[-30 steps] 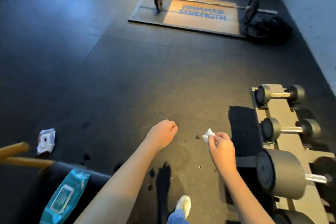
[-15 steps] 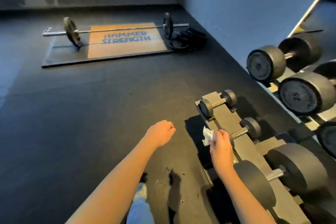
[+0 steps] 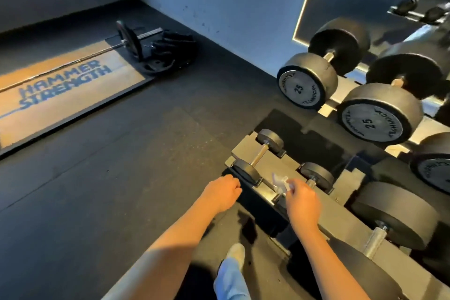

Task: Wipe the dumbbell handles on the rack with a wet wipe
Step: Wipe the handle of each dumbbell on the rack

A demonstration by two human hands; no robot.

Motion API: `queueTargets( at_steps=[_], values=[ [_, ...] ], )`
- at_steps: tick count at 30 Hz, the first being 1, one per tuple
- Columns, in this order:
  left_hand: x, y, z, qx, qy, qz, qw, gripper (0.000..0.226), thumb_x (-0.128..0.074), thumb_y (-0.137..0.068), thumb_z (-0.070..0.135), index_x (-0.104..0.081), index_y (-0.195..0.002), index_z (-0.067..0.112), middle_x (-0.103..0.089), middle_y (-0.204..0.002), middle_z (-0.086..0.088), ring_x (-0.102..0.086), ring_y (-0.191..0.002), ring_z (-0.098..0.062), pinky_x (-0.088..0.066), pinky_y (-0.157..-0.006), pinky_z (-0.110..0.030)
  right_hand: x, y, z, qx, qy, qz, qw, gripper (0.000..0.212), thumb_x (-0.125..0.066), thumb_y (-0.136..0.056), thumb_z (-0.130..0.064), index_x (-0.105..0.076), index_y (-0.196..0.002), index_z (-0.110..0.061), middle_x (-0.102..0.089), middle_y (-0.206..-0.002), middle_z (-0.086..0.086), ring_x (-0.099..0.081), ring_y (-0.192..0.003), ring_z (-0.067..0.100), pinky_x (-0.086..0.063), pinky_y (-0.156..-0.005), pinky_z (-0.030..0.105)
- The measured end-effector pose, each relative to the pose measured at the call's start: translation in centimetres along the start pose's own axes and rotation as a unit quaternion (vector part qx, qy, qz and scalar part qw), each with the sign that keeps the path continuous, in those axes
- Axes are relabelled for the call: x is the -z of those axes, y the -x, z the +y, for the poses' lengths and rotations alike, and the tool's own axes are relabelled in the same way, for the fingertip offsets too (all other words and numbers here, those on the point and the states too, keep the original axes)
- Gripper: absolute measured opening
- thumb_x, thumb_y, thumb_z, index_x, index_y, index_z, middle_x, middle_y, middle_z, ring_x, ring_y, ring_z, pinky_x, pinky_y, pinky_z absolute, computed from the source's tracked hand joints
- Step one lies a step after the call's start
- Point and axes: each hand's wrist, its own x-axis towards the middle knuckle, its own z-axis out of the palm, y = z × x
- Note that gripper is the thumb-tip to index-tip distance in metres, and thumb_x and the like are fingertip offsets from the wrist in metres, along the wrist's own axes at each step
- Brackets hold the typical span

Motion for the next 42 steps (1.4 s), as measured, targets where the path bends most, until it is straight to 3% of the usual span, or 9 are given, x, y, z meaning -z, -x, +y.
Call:
queueTargets(
  at_steps=[7,11,17,21,25,28,31,38,42],
  values=[
    [1.6,-11.1,-1.6,-0.030,0.007,-0.060,0.998,0.034,-0.036,-0.100,0.028,-0.053,-0.125,0.012,-0.051,-0.127,-0.004,-0.052,-0.113,-0.022,-0.042,-0.097,-0.037,-5.9,-8.9,-0.8,-0.081,0.016,-0.019,0.996,0.015,-0.060,-0.090,-0.013,-0.064,-0.104,-0.009,-0.066,-0.093,0.008,-0.063,-0.082,0.024,-0.037,-0.063,0.026],
    [0.8,-16.0,-3.3,-0.043,0.001,-0.065,0.997,0.025,-0.041,-0.098,0.028,-0.055,-0.116,0.017,-0.058,-0.110,0.000,-0.058,-0.099,-0.016,-0.046,-0.085,-0.029,-10.0,-12.4,-0.7,-0.125,-0.020,-0.031,0.991,0.010,-0.058,-0.091,-0.010,-0.064,-0.097,-0.006,-0.064,-0.084,0.009,-0.062,-0.075,0.026,-0.046,-0.062,0.031],
    [0.8,-23.3,-5.4,-0.100,-0.032,-0.096,0.990,0.033,-0.044,-0.098,0.025,-0.045,-0.129,0.014,-0.050,-0.126,-0.005,-0.054,-0.110,-0.019,-0.046,-0.095,-0.039,-15.6,-14.8,-0.5,-0.146,-0.034,-0.045,0.988,0.014,-0.056,-0.090,-0.006,-0.063,-0.102,-0.006,-0.063,-0.091,0.011,-0.061,-0.078,0.026,-0.050,-0.064,0.035],
    [-0.2,-28.1,-6.9,-0.139,-0.072,-0.103,0.982,0.043,-0.043,-0.100,0.025,-0.035,-0.140,0.012,-0.049,-0.131,-0.009,-0.052,-0.114,-0.021,-0.042,-0.101,-0.036,-19.1,-15.5,-0.3,-0.167,-0.038,-0.021,0.985,0.016,-0.060,-0.089,-0.005,-0.062,-0.105,-0.006,-0.064,-0.088,0.010,-0.062,-0.075,0.026,-0.051,-0.062,0.036],
    [-2.0,-32.5,-8.9,-0.225,-0.149,-0.087,0.959,0.056,-0.039,-0.101,0.030,-0.016,-0.150,0.014,-0.027,-0.153,-0.007,-0.036,-0.134,-0.022,-0.032,-0.111,-0.037,-22.5,-16.6,-0.3,-0.196,-0.060,0.030,0.978,0.016,-0.060,-0.089,-0.007,-0.061,-0.105,-0.009,-0.063,-0.089,0.007,-0.062,-0.079,0.021,-0.052,-0.068,0.034],
    [-3.2,-34.9,-9.9,-0.255,-0.171,-0.078,0.948,0.058,-0.039,-0.101,0.030,-0.016,-0.151,0.015,-0.015,-0.159,-0.004,-0.017,-0.145,-0.021,-0.019,-0.117,-0.041,-24.3,-17.9,-0.6,-0.226,-0.095,0.081,0.966,0.019,-0.059,-0.091,-0.009,-0.062,-0.109,-0.009,-0.064,-0.095,0.006,-0.062,-0.086,0.019,-0.053,-0.077,0.035],
    [-4.3,-36.2,-10.8,-0.301,-0.240,-0.053,0.921,0.059,-0.032,-0.102,0.037,-0.008,-0.152,0.014,-0.005,-0.160,-0.005,-0.007,-0.147,-0.022,-0.013,-0.119,-0.040,-26.0,-18.7,-0.9,-0.205,-0.110,0.102,0.967,0.016,-0.058,-0.091,-0.007,-0.065,-0.105,-0.007,-0.064,-0.096,0.007,-0.062,-0.086,0.019,-0.050,-0.074,0.029],
    [-6.2,-36.7,-12.7,-0.332,-0.247,-0.042,0.909,0.061,-0.043,-0.100,0.032,-0.019,-0.150,0.008,-0.008,-0.160,-0.011,-0.008,-0.147,-0.029,-0.020,-0.116,-0.040,-27.1,-17.3,-0.3,-0.193,-0.094,0.046,0.976,0.021,-0.063,-0.084,0.001,-0.070,-0.103,-0.005,-0.063,-0.096,0.012,-0.056,-0.083,0.019,-0.038,-0.072,0.019],
    [-6.3,-36.8,-12.9,-0.337,-0.247,-0.042,0.907,0.061,-0.048,-0.098,0.031,-0.025,-0.149,0.007,-0.014,-0.159,-0.012,-0.013,-0.146,-0.030,-0.026,-0.115,-0.041,-27.1,-18.1,-0.9,-0.200,-0.111,0.088,0.969,0.026,-0.062,-0.085,0.001,-0.068,-0.109,-0.007,-0.065,-0.103,0.009,-0.058,-0.092,0.018,-0.039,-0.078,0.018]
  ],
)
